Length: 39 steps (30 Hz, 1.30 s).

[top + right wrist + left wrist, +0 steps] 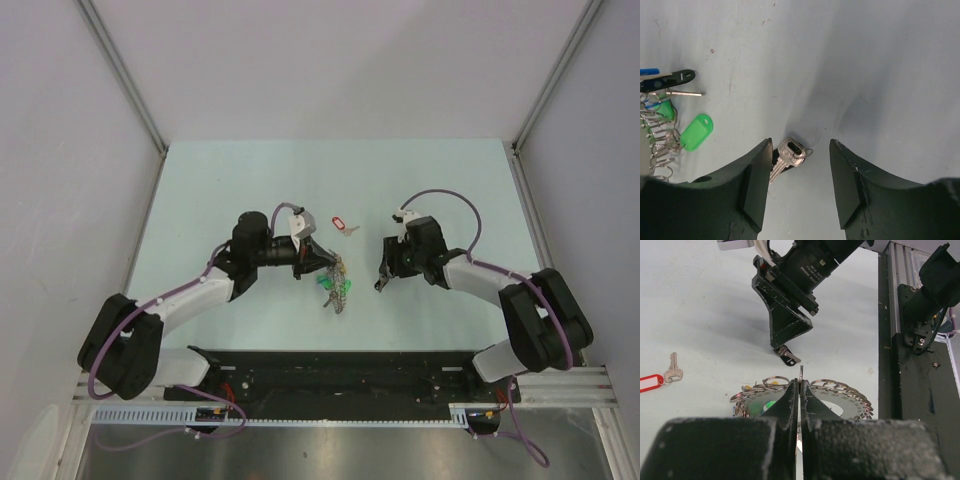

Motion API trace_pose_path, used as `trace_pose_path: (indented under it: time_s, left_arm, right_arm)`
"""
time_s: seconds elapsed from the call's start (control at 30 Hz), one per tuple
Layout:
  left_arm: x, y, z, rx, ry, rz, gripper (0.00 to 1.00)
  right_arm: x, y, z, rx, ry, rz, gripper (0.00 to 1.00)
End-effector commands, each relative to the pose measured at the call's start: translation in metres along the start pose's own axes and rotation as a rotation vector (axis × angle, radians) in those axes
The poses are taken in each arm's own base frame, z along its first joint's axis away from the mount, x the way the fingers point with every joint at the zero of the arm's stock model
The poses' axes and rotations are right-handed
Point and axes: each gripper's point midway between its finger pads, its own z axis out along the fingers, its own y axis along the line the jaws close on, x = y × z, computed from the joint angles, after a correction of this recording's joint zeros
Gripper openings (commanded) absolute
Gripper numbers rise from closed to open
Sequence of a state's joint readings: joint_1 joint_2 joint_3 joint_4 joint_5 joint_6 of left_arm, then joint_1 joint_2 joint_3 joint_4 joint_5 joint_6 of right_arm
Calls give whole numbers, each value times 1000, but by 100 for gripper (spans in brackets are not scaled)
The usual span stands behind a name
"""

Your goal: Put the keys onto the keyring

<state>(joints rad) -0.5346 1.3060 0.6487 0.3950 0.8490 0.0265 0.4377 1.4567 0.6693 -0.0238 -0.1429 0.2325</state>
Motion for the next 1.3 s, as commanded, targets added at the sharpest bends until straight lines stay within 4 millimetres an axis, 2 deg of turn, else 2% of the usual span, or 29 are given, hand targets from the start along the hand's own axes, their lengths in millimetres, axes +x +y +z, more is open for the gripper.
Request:
trace_pose_path:
  time_s: [0.0,0.07,0.17,0.33,0.53,0.63,0.73,0.83,0.87,0.93,0.97,1.0,1.07,1.17,1.27]
  left_arm:
    - [-30,0,4,19,-55,89,0]
    - [-30,0,3,18,-54,84,0]
    - [-31,0,3,22,-55,85,0]
    - [-31,-1,4,25,-54,86,0]
    - [-33,-1,4,24,-57,88,0]
    - [-34,-2,3,25,-58,86,1]
    - [-35,-2,3,24,-58,91,0]
    - [-37,-2,2,22,-60,96,1]
    - [-37,-2,2,20,-60,99,1]
    - [-39,-1,1,14,-62,103,0]
    - [-38,-1,1,13,-59,99,0]
    - [-38,-1,1,11,-58,100,0]
    - [-39,-1,1,8,-57,108,0]
    - [-40,-1,0,6,-59,113,0]
    - [-41,-1,-1,3,-61,115,0]
  right_arm:
    - [-23,10,8,-60,-31,-58,53]
    - [-22,11,12,-69,-16,-70,52]
    - [-2,7,14,-61,67,-47,50]
    - [20,13,3,-49,145,6,47]
    - [34,48,-9,-119,159,52,45]
    - [38,56,-11,-146,178,57,44]
    - [36,56,-17,-149,174,44,44]
    - [28,44,-26,-93,166,-8,44]
    - [15,43,-28,-79,143,-27,43]
    - [10,33,-32,-27,155,-84,42]
    - [-3,27,-32,16,131,-146,41]
    - [-3,23,-34,37,149,-178,39]
    - [-4,9,-29,101,180,-262,36]
    - [-10,4,-26,153,204,-371,33]
    - [-13,8,-22,148,215,-431,29]
